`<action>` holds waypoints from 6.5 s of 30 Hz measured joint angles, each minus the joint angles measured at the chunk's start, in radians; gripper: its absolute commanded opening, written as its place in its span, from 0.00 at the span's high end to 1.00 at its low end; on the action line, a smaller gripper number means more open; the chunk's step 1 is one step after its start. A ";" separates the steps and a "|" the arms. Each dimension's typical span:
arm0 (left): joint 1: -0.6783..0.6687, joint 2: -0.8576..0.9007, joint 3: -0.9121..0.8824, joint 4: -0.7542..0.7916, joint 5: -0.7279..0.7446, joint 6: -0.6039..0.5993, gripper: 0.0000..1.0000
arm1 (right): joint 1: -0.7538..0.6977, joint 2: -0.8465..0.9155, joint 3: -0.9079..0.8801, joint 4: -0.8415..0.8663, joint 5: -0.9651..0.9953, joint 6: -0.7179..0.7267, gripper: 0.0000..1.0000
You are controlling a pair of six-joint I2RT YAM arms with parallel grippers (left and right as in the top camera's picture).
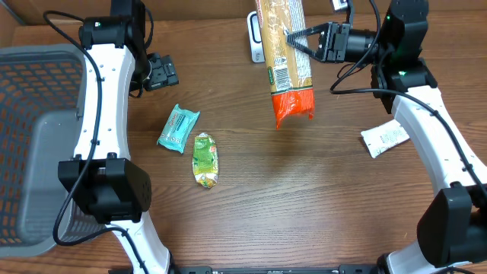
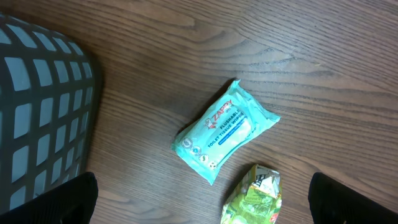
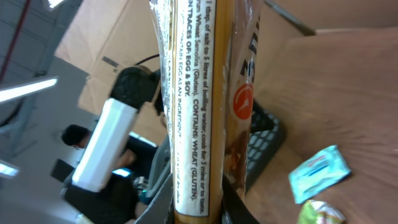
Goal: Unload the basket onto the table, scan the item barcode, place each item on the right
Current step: 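Lift the spaghetti pack and hold it before the white scanner, then lay the spaghetti pack beside the white bottle on the right, then reach the right gripper to the green juice carton and grasp it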
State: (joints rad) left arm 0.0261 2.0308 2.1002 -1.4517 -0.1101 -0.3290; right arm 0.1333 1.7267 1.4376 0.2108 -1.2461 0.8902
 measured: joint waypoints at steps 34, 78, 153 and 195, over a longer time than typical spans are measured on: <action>0.000 0.000 0.000 0.000 0.000 0.000 0.00 | 0.397 0.051 -0.005 -0.121 1.587 -1.199 0.96; 0.000 0.000 0.000 0.000 0.000 0.000 0.01 | 0.287 0.539 0.134 0.455 1.254 -1.842 0.96; 0.000 0.000 0.000 0.000 0.000 0.000 0.00 | 0.110 0.204 0.364 -0.541 1.178 -1.027 0.96; 0.000 0.000 0.000 0.000 0.000 0.000 0.00 | -0.177 0.059 0.096 -1.125 0.776 -0.550 0.27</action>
State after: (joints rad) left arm 0.0261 2.0308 2.1002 -1.4517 -0.1097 -0.3290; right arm -0.0433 1.7855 1.5333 -0.9142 -0.4698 0.3401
